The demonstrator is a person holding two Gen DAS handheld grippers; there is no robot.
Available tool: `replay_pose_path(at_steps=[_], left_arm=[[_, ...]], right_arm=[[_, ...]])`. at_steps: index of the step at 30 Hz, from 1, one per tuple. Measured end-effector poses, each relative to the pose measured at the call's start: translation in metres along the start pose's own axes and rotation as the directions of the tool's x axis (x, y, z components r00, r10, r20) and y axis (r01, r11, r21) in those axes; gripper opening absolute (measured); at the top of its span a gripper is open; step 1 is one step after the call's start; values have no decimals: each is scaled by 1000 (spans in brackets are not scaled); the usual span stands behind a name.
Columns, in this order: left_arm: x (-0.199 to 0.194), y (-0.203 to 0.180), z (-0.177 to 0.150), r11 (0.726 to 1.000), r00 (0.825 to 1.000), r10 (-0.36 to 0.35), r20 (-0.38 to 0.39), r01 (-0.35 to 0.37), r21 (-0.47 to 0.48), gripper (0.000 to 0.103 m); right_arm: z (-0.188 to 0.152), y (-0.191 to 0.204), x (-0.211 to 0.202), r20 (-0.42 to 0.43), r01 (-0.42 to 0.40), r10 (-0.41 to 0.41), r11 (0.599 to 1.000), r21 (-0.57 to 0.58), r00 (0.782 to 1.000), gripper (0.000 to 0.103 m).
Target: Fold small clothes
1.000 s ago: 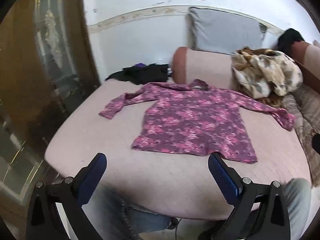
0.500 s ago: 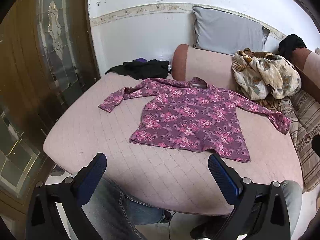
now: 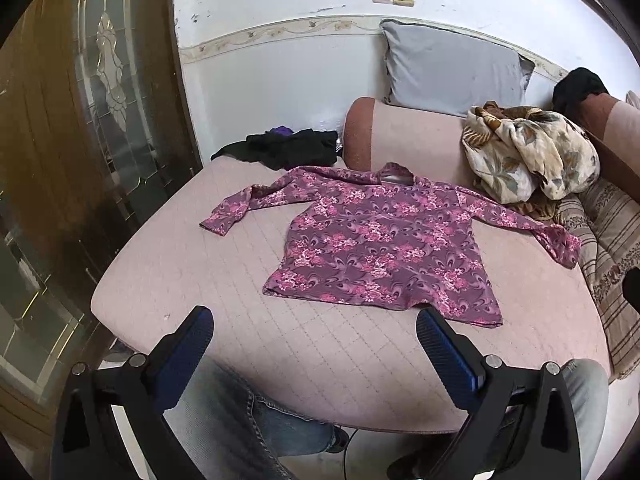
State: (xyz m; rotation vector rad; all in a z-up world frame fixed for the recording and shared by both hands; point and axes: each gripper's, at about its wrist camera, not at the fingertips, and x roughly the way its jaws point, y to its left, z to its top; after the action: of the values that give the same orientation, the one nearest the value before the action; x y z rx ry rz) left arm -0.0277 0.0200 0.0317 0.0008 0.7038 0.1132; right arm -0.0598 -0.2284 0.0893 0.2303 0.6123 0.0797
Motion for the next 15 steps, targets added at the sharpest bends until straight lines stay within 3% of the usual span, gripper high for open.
replay_pose_path(at_steps=[15], left_arm=[[26,0,-2,1000,998,4,-58,-4,-4,103]], right_arm=[[-5,2,27,-47,28,-29,999,-23,998,103]])
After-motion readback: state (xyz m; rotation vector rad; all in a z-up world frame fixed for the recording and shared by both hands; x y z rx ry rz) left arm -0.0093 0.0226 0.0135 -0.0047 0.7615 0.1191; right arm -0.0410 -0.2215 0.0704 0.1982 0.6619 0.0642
